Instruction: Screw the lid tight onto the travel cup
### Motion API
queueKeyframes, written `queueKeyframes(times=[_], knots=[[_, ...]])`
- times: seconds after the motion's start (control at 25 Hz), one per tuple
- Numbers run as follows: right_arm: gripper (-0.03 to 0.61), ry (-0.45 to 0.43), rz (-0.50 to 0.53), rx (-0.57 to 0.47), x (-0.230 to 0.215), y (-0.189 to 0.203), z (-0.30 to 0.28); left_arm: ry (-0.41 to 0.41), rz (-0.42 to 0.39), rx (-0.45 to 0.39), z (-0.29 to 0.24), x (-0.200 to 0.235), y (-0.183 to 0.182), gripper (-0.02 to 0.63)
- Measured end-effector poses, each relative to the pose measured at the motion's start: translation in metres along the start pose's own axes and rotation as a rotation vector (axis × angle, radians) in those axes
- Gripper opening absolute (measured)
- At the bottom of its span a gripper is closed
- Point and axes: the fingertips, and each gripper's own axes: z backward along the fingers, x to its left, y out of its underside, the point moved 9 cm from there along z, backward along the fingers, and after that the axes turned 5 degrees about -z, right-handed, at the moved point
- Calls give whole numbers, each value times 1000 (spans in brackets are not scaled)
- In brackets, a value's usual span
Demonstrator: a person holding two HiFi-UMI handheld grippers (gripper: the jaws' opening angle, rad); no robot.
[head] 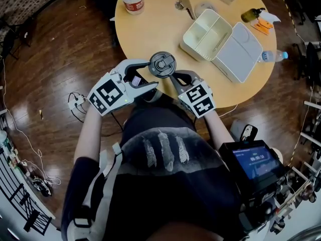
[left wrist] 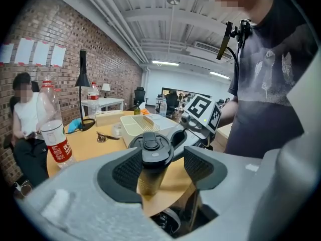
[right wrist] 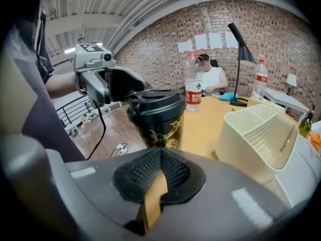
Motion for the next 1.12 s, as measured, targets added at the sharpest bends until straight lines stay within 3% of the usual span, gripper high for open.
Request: queueKeyframes(times=[0.44,0.92,1.12], knots=[[6,-3,-3,-13,-1,1,1,4,-9,17,3,-5,-3,267],[6,10,4,-9,-3,1,1,82,21,-1,-8,-24,-6,267],[6,6,6,-9,-3,3,-1,70,4,0,-8,-27,-5,267]])
